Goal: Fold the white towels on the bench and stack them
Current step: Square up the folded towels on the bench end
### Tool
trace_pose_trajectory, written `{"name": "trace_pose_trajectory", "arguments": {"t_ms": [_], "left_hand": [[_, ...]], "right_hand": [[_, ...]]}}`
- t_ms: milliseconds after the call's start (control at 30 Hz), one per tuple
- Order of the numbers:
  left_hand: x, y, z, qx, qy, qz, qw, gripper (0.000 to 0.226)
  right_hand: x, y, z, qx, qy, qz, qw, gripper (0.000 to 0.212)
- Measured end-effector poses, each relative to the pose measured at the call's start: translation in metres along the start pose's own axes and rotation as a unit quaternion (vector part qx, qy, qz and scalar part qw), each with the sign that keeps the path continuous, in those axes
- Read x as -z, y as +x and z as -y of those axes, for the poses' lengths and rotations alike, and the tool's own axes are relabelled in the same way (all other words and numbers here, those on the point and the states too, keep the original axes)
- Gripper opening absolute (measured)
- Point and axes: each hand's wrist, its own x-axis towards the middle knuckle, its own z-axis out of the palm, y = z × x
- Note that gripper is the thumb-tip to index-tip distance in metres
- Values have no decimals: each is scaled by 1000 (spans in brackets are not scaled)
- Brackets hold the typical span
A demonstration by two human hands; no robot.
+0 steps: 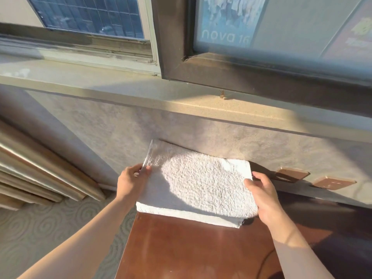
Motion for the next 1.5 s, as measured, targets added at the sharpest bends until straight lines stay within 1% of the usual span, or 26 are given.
{"name": "trace_pose_trajectory", "arguments": {"t_ms": [67, 133, 200, 233, 300, 333, 367, 400, 433, 467, 533, 600, 700, 767, 833, 900, 967, 1033, 1067, 1133, 1200, 1267, 1333, 1367, 1433, 1500], "left_hand": [[-8, 1, 6, 38, 32, -9, 999, 11], [-12, 3, 6, 54, 44, -6, 998, 23], [-11, 1, 3, 53, 76, -25, 995, 36], [-11, -2, 1, 30, 119, -52, 991, 42], [-18, -10, -7, -94, 206, -103, 968, 41], [-25, -16, -16, -175, 221, -99, 954, 37], [-34, -20, -25, -245, 229, -63, 940, 35], [-46, -22, -33, -290, 239, -4, 927, 40], [-58, -24, -39, -307, 266, 62, 912, 49], [-70, -24, -44, -308, 310, 113, 893, 57], [-86, -18, -41, -272, 399, 162, 860, 63], [-86, -10, -28, -231, 422, 164, 861, 64], [-63, 0, -11, -245, 444, 126, 852, 71], [-48, 5, -6, -242, 456, 118, 848, 79], [-42, 6, -8, -236, 451, 119, 853, 83], [-52, 1, -20, -264, 431, 127, 853, 81], [-73, -6, -35, -310, 394, 171, 848, 79], [-94, -14, -41, -323, 387, 209, 838, 82], [-100, -14, -40, -311, 397, 215, 837, 83], [-95, -8, -31, -282, 421, 196, 840, 83], [-75, 3, -18, -274, 437, 163, 841, 82], [-56, 13, -7, -270, 461, 147, 832, 81], [-46, 17, -2, -247, 468, 146, 836, 81], [-46, 17, -5, -242, 467, 141, 839, 82], [-53, 7, -17, -259, 442, 123, 850, 80], [-68, -8, -27, -296, 392, 134, 861, 73]], "right_hand": [[-8, 0, -12, 19, -100, -21, 995, 38], [-14, -2, -18, 43, -178, -47, 982, 37], [-17, -6, -19, 68, -234, -80, 967, 40], [-19, -9, -19, 107, -287, -107, 946, 42], [-29, -16, -19, 239, -399, -146, 873, 40], [-39, -20, -17, 302, -428, -134, 841, 37], [-50, -21, -14, 333, -442, -88, 828, 37], [-63, -21, -11, 339, -448, -28, 827, 39], [-76, -19, -9, 328, -460, 26, 825, 43], [-87, -15, -8, 320, -478, 60, 816, 46], [-98, -3, -9, 307, -509, 93, 799, 52], [-91, 7, -13, 292, -524, 97, 794, 56], [-63, 21, -22, 266, -579, 68, 768, 60], [-49, 23, -26, 217, -581, 51, 783, 62], [-47, 17, -26, 182, -580, 7, 794, 65], [-61, 8, -18, 211, -563, -37, 798, 68], [-85, -1, -13, 273, -529, 9, 804, 65], [-104, -4, -18, 300, -544, 78, 780, 62], [-104, -4, -23, 290, -560, 89, 771, 61], [-89, 0, -31, 272, -564, 68, 777, 61], [-66, 4, -38, 247, -543, 50, 801, 63], [-47, 7, -42, 191, -538, 39, 820, 65], [-45, 7, -42, 165, -555, 13, 816, 69], [-50, 4, -39, 173, -561, -10, 809, 71], [-67, -6, -30, 228, -551, -36, 802, 71], [-87, -13, -27, 299, -520, -3, 800, 67]]}}
